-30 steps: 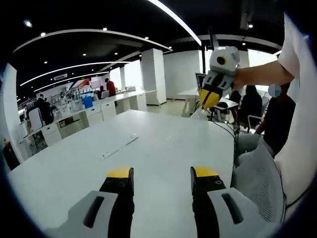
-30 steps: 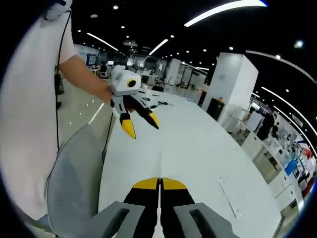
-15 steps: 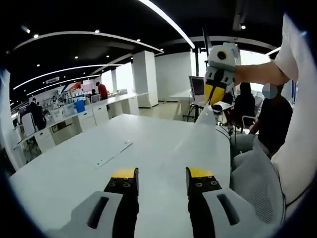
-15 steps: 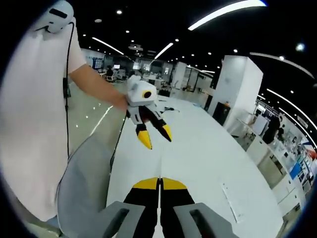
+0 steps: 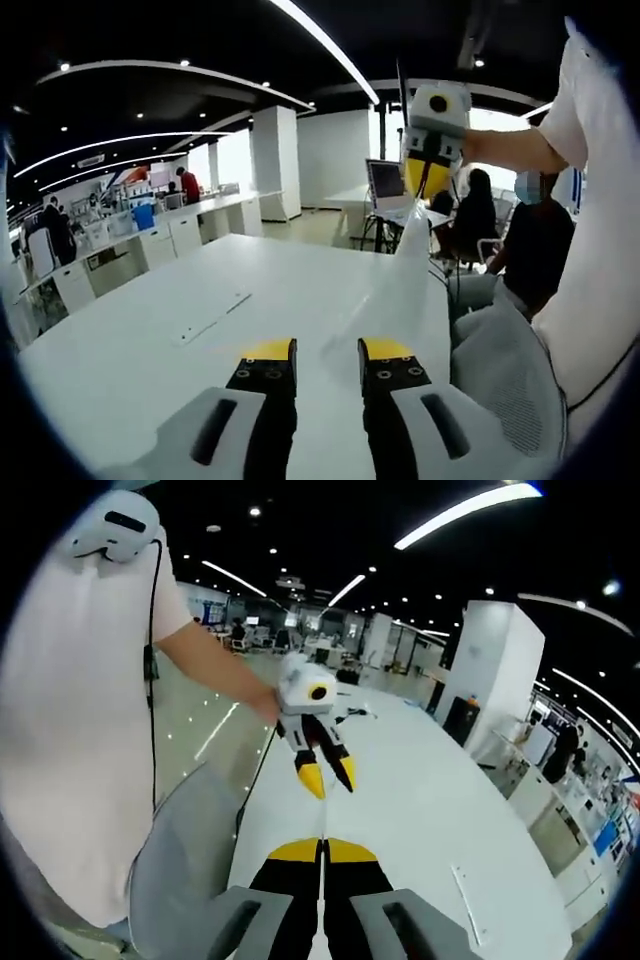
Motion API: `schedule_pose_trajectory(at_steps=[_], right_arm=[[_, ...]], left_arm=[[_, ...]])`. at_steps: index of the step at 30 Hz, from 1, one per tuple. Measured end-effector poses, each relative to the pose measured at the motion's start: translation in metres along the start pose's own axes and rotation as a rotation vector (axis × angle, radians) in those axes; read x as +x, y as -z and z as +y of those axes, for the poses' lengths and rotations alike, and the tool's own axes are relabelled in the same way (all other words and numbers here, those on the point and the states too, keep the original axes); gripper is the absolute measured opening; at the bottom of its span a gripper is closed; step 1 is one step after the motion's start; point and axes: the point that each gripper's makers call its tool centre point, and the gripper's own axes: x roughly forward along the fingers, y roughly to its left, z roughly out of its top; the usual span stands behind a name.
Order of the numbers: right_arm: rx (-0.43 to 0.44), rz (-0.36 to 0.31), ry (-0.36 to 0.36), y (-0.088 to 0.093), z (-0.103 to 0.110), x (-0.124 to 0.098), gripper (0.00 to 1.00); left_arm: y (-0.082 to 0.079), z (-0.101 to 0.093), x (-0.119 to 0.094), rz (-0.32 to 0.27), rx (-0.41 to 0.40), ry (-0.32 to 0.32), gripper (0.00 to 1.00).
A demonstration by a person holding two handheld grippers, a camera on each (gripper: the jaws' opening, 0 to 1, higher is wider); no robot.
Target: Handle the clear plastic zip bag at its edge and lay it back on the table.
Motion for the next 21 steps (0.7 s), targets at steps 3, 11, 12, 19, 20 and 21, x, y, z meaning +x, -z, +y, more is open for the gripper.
schedule_pose_trajectory(at_steps=[3, 11, 12, 19, 20, 21], right_arm=[[0.006, -0.003, 0.001, 0.0, -0.002, -0.002, 0.0], [0.032, 0.012, 0.014, 0.009, -0.009, -0.004, 0.0], [0.037, 0.017, 0.017, 0.011, -0.01, -0.004, 0.0], [0.075, 0.032, 0.034, 0.021, -0.015, -0.004, 0.0], [0.083, 0.032, 0.033, 0.022, -0.015, -0.004, 0.0], [0.084, 0.032, 0.033, 0.022, -0.014, -0.005, 0.0]], left_arm=[[-0.003, -0.006, -0.001, -0.008, 0.0, 0.021, 0.1], [-0.009, -0.013, -0.006, -0.036, -0.022, 0.063, 0.01], [-0.011, -0.015, -0.007, -0.041, -0.026, 0.068, 0.0], [-0.023, -0.021, -0.011, -0.048, -0.05, 0.099, 0.0], [-0.025, -0.021, -0.012, -0.051, -0.047, 0.097, 0.0], [-0.028, -0.021, -0.013, -0.053, -0.038, 0.091, 0.0]])
